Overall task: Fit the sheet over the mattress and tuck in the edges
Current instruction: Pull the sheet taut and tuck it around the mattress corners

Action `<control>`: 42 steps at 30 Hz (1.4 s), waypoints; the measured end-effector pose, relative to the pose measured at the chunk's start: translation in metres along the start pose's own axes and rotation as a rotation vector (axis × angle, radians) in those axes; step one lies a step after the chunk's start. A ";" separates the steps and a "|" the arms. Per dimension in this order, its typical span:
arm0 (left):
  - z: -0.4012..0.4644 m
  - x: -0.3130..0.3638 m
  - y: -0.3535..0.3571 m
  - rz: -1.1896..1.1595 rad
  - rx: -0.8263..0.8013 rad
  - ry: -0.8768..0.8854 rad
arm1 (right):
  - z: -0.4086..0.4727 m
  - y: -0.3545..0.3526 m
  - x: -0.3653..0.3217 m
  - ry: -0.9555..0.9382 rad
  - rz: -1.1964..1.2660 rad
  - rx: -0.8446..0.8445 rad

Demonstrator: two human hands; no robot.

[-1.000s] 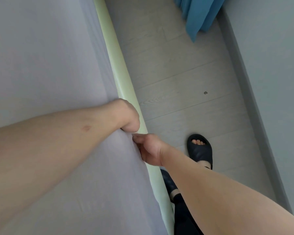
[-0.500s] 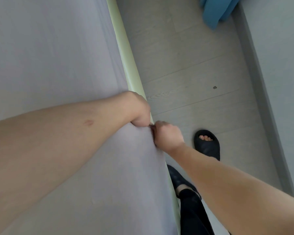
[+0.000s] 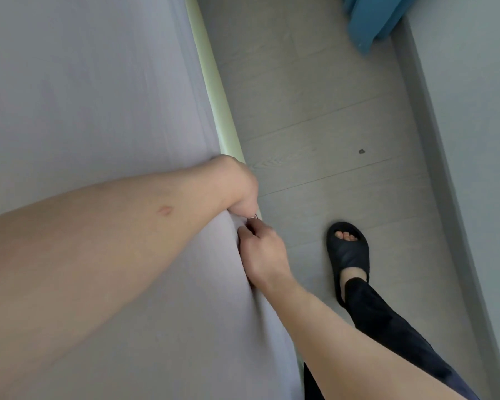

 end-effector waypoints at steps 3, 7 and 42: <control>-0.005 -0.002 0.002 0.012 -0.025 0.004 | -0.008 0.023 0.015 0.228 0.176 -0.237; -0.003 -0.002 0.000 0.024 -0.033 0.006 | -0.004 0.040 0.025 0.592 0.378 -0.613; -0.061 0.172 0.075 0.061 0.020 0.041 | -0.073 -0.047 0.150 0.345 -0.146 -0.328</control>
Point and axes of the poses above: each hand's wrist, its own z-axis towards the middle knuckle, its own y-axis out of the palm, x = y × z, the point moved 6 cm from there along z, towards the middle knuckle, and after that the axes turned 15 degrees about x, right-handed, at the moved point
